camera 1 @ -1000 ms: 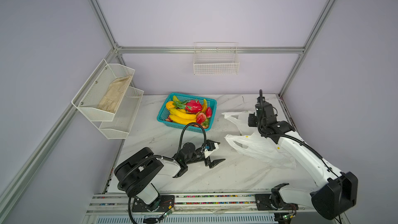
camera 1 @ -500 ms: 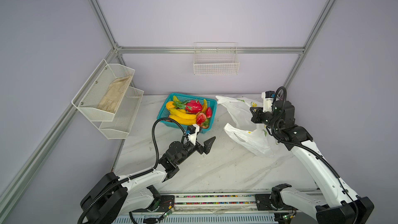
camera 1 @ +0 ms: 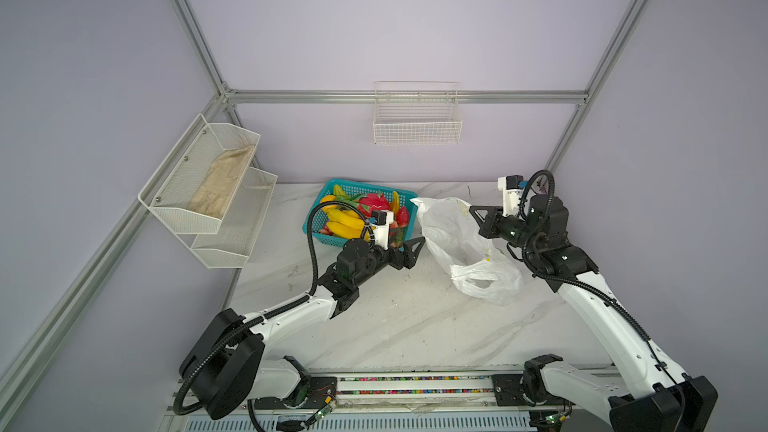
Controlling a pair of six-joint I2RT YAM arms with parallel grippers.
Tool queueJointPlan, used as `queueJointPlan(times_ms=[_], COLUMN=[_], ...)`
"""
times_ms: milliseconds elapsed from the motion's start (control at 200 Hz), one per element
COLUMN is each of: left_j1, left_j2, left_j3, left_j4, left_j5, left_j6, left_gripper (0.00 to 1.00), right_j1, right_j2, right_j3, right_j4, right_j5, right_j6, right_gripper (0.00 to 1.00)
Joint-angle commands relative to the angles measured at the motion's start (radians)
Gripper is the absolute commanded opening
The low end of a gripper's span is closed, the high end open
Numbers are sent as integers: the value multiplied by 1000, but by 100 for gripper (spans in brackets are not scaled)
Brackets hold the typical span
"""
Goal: Place the fake fruits into the plastic bag and tie a complex knot
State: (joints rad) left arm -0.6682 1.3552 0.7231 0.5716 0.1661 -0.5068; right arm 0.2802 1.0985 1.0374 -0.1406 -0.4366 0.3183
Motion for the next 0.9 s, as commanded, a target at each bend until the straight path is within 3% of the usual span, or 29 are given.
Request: queueJointPlan(times_ms=[0, 305, 355, 470, 605, 685, 815, 895], left_j1=[-1, 1, 3, 7, 9, 10, 17, 21], left_j2=[26, 115, 126, 154, 177, 170, 166, 164], left_j3=[104, 218, 238, 315, 407, 427, 487, 508], left_j4=[66, 5, -15, -97, -194, -209, -286, -307], left_j5=[80, 23, -8, -68, -56, -36, 6, 30], left_j6=[-53, 9, 26, 117, 179, 195, 211, 215], left_gripper=[94, 91, 85, 58, 15, 0, 0, 0], right_j1=[-4, -3, -3, -3, 22, 70, 162, 212], right_j2=[9, 31, 34, 32, 34, 28, 13, 16], right_j3=[-15, -33, -33, -34, -18, -2, 6, 11], right_j4=[86, 108, 107, 78, 11, -44, -102, -135], right_j5=[-63, -134, -146, -123, 41, 221, 484, 556], right_j6=[33, 6, -5, -67, -152, -215, -278, -301], right_gripper=[0, 0, 0, 0, 0, 4, 19, 26])
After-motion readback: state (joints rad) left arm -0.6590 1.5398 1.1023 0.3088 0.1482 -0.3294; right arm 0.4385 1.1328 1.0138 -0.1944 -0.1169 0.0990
